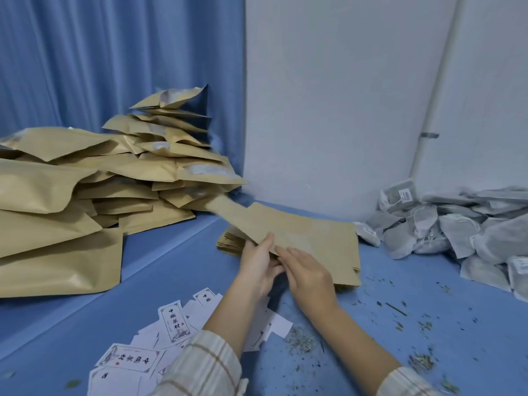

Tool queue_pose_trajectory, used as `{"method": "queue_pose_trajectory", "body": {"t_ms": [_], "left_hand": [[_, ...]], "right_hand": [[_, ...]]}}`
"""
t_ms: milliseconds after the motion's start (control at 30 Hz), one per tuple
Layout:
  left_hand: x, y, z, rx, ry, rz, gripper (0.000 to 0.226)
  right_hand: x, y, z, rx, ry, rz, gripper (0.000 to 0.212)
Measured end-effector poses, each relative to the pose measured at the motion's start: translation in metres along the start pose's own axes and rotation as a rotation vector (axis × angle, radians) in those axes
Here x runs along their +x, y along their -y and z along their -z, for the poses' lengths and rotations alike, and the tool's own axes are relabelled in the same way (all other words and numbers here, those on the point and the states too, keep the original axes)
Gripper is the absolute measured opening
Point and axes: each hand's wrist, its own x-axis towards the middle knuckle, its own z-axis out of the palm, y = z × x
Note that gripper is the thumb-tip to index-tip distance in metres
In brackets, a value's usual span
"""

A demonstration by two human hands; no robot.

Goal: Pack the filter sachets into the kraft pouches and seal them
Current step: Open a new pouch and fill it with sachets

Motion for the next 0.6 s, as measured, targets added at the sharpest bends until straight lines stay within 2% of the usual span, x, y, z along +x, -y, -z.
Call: {"method": "queue_pose_trajectory", "body": {"t_ms": [67,133,167,233,267,333,367,433,500,600], "left_hand": [[-0.008,-0.013,-0.004,0.139,-0.088,-0.155,0.02],[-0.013,-0.027,-0.001,0.422,-0.19,-0.347,0.027],[-0.016,-0.034,0.005,0.596,-0.239,-0.456,0.03],[-0.028,-0.05,0.017,0.906,-0.248,-0.721,0.04],[-0.033,-0.058,0.023,1.034,-0.195,-0.867,0.055],[-0.043,-0.068,0.038,1.328,-0.151,-1.098,0.08],[-0.048,-0.071,0.044,1.483,-0.194,-1.163,0.084],[-0.055,-0.072,0.061,1.748,-0.322,-1.197,0.083],[-0.063,-0.069,0.074,1.894,-0.371,-1.163,0.087],[-0.068,-0.058,0.095,2.18,-0.359,-0.941,0.095]], "right_hand": [[0.015,0.015,0.009,0.175,0.179,-0.096,0.027],[0.031,0.025,0.018,0.405,0.379,-0.304,0.03],[0.039,0.031,0.023,0.554,0.405,-0.452,0.03],[0.063,0.044,0.037,0.988,0.319,-0.818,0.026],[0.075,0.047,0.043,1.217,0.241,-0.96,0.028],[0.091,0.047,0.056,1.537,0.099,-1.086,0.039],[0.096,0.045,0.062,1.591,0.055,-1.123,0.042],[0.097,0.044,0.07,1.553,0.034,-1.17,0.034],[0.091,0.047,0.07,1.409,0.071,-1.225,0.02],[0.073,0.049,0.06,1.379,0.056,-1.395,0.012]]}}
